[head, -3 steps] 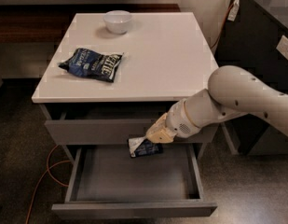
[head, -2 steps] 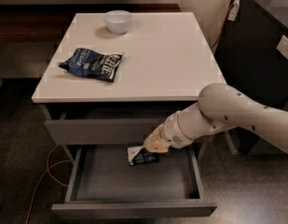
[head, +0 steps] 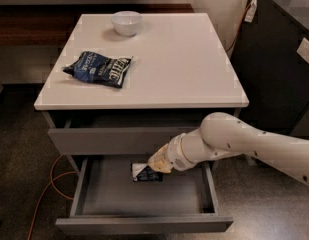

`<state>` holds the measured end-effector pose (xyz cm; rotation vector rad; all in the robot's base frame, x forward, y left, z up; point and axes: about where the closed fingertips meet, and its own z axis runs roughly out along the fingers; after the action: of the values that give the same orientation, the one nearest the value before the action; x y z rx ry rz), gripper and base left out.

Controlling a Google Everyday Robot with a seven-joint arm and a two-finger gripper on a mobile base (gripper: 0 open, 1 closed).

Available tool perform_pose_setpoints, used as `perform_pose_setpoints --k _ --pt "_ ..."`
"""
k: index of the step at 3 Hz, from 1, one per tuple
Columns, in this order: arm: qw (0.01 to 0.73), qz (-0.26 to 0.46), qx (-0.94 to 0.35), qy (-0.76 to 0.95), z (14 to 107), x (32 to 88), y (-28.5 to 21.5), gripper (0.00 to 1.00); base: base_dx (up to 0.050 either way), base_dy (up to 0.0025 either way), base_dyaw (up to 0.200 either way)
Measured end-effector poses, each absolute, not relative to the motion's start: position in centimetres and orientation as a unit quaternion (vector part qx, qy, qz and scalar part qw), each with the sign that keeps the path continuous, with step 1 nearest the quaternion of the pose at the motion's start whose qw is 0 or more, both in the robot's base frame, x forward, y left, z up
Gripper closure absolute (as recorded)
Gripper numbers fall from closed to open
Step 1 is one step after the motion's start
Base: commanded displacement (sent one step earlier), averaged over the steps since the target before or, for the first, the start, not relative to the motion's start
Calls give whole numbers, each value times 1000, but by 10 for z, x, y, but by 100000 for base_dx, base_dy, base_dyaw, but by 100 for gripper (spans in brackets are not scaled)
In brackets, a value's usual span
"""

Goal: Place rxbar blueberry into middle drawer

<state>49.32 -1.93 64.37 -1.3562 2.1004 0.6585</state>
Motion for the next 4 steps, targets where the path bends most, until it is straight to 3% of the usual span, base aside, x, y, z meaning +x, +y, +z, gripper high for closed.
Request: perform_pose_setpoints --k 4 --pt "287 256 -478 790 552 489 -7 100 0 0 0"
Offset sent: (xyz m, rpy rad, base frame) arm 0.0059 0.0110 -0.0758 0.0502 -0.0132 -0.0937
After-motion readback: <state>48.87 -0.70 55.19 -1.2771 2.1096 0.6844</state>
